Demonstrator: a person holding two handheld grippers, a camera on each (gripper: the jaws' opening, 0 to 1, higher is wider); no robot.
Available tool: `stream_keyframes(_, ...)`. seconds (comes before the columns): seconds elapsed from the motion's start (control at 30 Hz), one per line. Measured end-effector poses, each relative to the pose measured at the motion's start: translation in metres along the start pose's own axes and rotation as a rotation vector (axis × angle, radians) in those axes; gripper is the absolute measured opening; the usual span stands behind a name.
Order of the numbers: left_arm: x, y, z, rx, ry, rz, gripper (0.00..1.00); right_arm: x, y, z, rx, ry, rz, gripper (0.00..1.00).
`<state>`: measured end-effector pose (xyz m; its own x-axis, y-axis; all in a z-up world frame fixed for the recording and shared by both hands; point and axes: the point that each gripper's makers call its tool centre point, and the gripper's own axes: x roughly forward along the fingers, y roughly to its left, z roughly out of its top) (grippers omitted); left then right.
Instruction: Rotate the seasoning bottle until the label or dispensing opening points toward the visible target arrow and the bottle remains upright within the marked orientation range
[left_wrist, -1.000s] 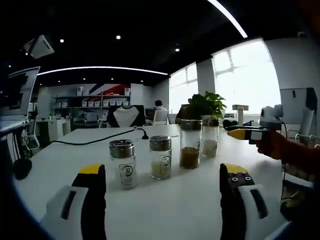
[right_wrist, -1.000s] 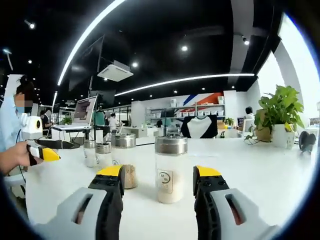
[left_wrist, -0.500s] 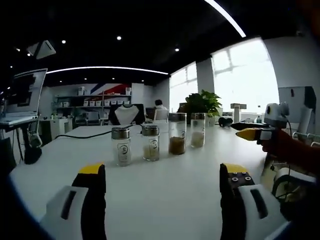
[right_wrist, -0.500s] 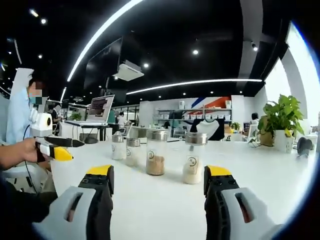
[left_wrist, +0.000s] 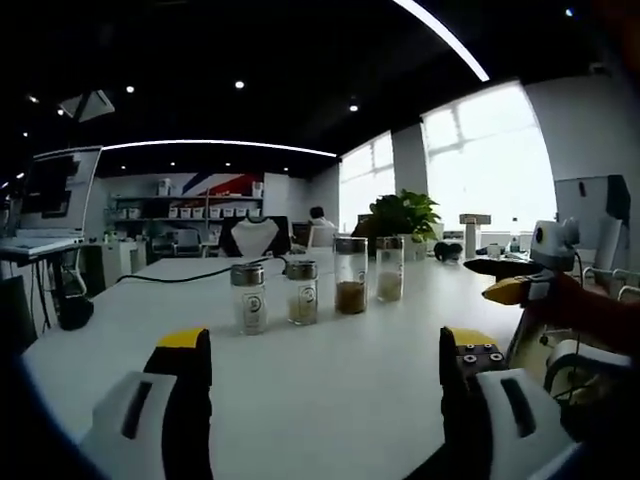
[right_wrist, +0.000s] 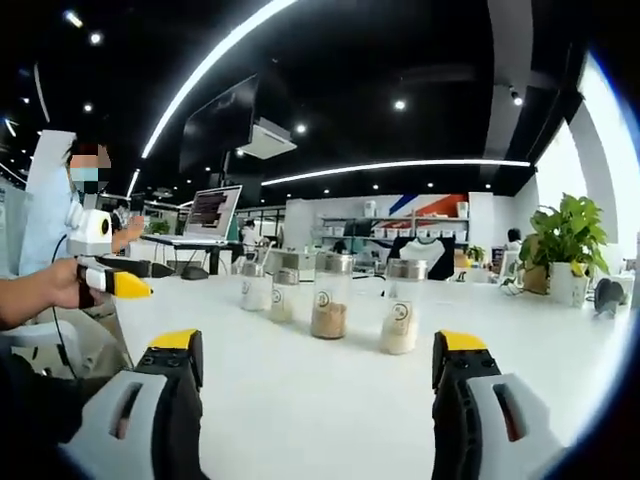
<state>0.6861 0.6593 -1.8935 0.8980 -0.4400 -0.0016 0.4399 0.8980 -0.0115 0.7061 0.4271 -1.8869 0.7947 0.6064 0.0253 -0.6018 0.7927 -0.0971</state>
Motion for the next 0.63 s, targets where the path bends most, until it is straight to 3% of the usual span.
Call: stream_keyframes(0.63, 0.0026, 0.0034, -0.0047, 0.001, 0.006, 0.005, 1.00, -0.0013, -0.0068, -0.0007, 0.016, 0.004, -0.014, 1.00)
